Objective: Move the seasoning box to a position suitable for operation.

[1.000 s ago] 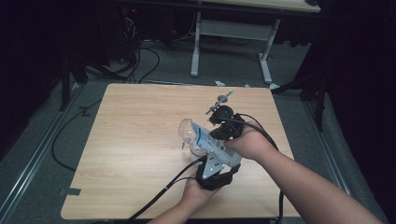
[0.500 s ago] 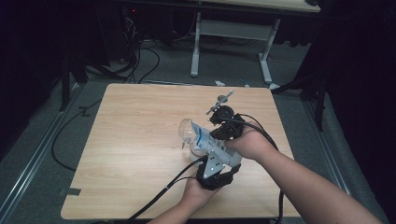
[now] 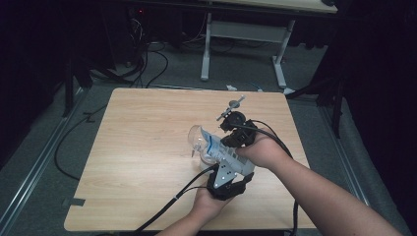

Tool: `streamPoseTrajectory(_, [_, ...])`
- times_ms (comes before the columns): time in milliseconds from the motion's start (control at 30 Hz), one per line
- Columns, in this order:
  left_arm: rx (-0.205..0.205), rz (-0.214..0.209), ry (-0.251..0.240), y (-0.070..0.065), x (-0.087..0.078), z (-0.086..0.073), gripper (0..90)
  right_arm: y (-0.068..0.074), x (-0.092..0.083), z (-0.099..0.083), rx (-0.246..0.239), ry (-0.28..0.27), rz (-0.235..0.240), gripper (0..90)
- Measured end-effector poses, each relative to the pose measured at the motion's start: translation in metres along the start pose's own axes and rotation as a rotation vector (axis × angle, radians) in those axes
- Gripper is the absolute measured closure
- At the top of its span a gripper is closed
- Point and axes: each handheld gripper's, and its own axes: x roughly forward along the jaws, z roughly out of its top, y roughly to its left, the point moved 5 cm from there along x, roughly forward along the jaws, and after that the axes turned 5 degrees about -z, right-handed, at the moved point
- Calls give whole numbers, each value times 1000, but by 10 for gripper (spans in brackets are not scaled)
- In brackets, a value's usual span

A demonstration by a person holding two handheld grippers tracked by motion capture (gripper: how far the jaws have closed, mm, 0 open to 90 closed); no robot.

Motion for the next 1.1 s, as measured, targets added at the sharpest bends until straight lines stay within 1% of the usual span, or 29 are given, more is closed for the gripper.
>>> streamPoseTrajectory(233, [-6,-2,-5,1,-1,1,561,0,0,1,0,-2,-1,897])
streamPoseTrajectory(367, [-3,1,-5,1,-1,1,555,0,0,2,2,-2,1,897])
streamPoseTrajectory(567, [0,3,-6,1,-2,2,554,1,1,3,-7,-4,0,897])
streamPoseTrajectory(1100, [-1,-1,-12,0,-2,1,553,2,0,3,-4,1,-3,897])
